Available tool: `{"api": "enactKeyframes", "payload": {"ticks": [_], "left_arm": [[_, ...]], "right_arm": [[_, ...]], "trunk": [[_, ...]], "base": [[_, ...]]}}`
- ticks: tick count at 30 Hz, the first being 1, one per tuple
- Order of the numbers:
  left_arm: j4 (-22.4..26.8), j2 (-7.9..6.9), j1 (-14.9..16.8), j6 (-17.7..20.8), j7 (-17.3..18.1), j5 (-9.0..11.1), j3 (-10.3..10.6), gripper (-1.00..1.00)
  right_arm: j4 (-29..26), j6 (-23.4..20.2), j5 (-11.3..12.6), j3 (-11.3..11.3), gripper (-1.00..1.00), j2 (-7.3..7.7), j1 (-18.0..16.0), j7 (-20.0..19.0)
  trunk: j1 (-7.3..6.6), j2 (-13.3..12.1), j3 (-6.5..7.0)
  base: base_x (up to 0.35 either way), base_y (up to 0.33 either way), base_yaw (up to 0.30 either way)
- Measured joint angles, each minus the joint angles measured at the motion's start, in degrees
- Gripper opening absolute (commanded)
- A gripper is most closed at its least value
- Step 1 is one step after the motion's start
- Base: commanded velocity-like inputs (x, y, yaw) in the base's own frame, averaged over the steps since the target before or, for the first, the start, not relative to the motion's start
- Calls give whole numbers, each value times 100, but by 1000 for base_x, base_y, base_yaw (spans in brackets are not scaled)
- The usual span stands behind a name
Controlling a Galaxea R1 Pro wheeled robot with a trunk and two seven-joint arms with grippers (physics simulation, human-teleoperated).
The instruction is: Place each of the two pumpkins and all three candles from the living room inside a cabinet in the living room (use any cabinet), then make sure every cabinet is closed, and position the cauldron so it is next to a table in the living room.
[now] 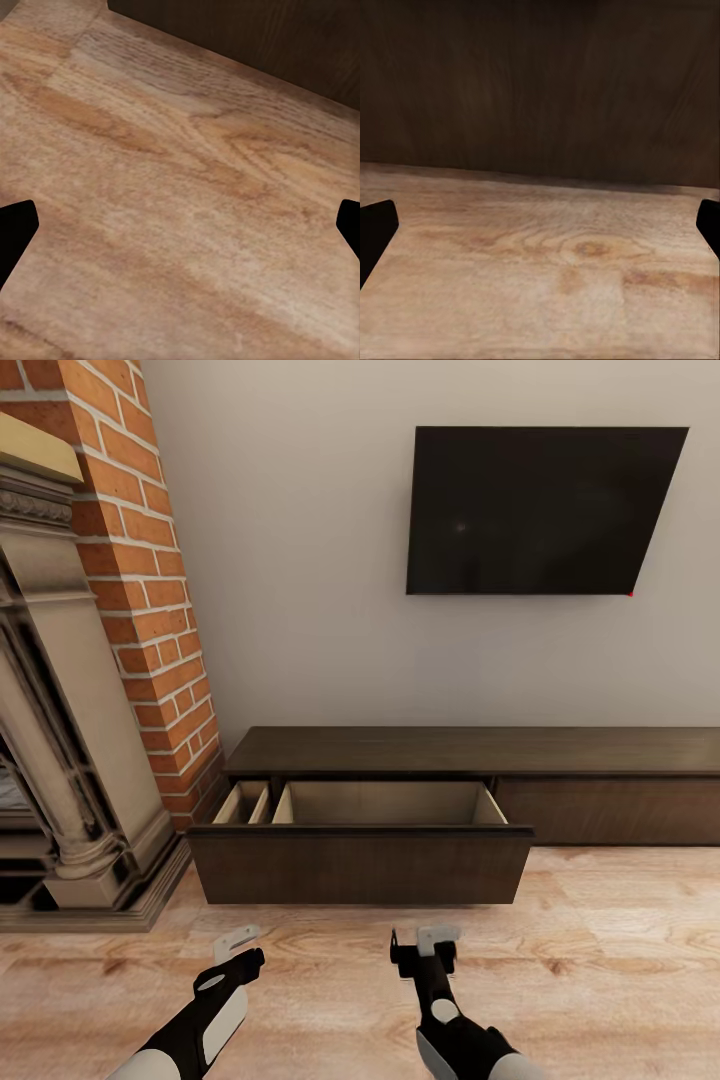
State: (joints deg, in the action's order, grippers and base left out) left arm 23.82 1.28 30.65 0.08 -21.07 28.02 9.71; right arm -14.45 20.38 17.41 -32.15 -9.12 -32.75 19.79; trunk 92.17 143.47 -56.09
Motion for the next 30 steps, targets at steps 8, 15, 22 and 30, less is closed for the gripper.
{"api": "enactKeyframes", "payload": {"ticks": [8, 15, 22, 30], "left_arm": [[-2, 0, 0, -12, 0, -8, 0, 100], [0, 0, 0, -15, 4, -6, 0, 100], [-23, 3, 0, 10, 8, 9, 0, 100], [-348, 8, 0, 20, 6, 1, 349, 100]], "right_arm": [[-9, -592, 19, 11, 100, 1, -468, 0], [59, -733, 27, 22, 100, -5, -558, -1], [379, -811, 32, 23, 100, -14, -569, -250], [491, -1305, 454, 14, 100, -13, -570, -388]], "trunk": [[0, 0, 0], [-1, 0, 0], [-3, 0, 0], [-1, 0, 0]], "base": [[0, 0, 0], [22, 0, 0], [273, 0, 0], [177, 0, 0]]}}
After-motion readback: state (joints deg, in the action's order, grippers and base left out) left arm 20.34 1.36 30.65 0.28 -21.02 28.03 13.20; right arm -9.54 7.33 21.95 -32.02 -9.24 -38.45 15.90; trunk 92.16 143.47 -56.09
